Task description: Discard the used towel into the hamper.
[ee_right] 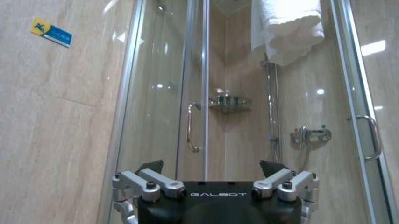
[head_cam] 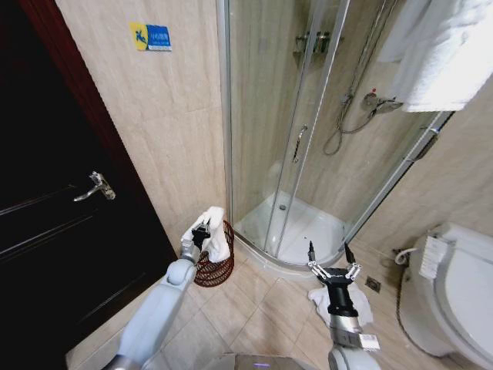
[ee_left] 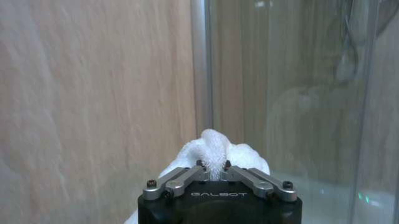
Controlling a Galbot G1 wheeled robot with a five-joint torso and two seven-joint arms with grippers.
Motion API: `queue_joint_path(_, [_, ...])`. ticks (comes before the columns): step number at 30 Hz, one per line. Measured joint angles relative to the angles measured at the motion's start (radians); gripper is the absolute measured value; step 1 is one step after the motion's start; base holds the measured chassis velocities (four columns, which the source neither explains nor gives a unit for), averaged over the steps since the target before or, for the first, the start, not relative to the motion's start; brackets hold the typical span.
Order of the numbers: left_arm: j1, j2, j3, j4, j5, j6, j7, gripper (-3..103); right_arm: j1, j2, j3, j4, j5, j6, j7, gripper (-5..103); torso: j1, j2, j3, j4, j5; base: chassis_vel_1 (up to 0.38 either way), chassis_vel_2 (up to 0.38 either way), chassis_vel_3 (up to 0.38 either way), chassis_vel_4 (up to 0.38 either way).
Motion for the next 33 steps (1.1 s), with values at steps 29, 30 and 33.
queue_joint_path(29, [-0.137, -0.043, 0.153, 0.38, -0.013, 0.084, -0.111, 4, 0.008, 0.004, 0.007, -0.033, 0.098, 0.112, -0.125, 100, 0.0, 0.0, 0.0, 0.0001, 0.0, 0.0, 0.0, 0.0, 0.0])
queue_joint_path(30, [-0.137, -0.043, 0.153, 0.38, -0.013, 0.084, -0.111, 4, 0.008, 0.004, 0.007, -0.033, 0.098, 0.112, -0.125, 100, 0.0, 0.0, 0.0, 0.0001, 0.0, 0.0, 0.0, 0.0, 0.0])
queue_joint_path(33, [-0.151, -0.055, 0.155, 0.41, -0.01, 0.069, -0.107, 4, 0.005, 0.004, 0.012, -0.033, 0.157, 0.143, -0.249, 100, 0.0, 0.0, 0.0, 0.0001, -0.0002, 0.0, 0.0, 0.0, 0.0])
